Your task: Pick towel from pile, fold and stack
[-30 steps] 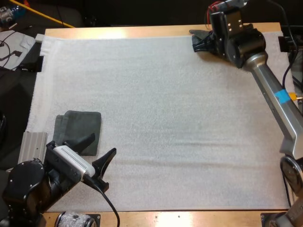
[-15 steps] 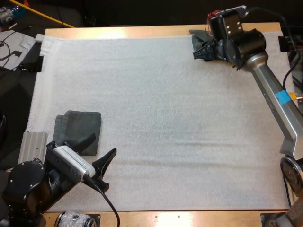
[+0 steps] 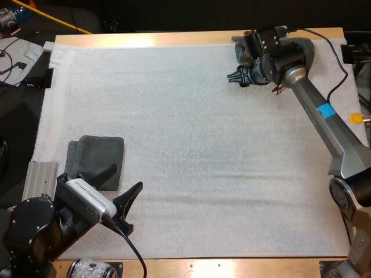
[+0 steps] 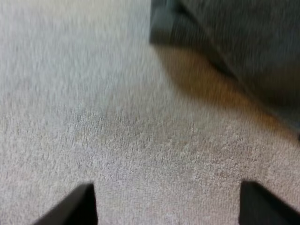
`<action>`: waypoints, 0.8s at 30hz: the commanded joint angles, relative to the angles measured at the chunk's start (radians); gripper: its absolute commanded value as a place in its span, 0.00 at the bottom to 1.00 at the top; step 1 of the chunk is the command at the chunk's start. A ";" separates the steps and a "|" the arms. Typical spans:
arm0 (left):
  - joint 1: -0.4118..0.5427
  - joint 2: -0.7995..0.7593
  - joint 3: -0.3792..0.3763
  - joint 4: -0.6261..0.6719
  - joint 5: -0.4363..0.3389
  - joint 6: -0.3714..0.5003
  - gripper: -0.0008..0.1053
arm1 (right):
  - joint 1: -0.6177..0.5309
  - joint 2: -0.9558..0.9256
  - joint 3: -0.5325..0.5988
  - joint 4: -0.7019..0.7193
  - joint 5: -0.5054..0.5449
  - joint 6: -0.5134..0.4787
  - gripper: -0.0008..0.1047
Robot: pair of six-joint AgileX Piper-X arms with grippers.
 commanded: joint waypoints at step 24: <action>-0.005 0.004 -0.006 -0.010 0.003 -0.015 0.56 | -0.114 0.218 -0.044 -0.301 0.127 0.004 0.58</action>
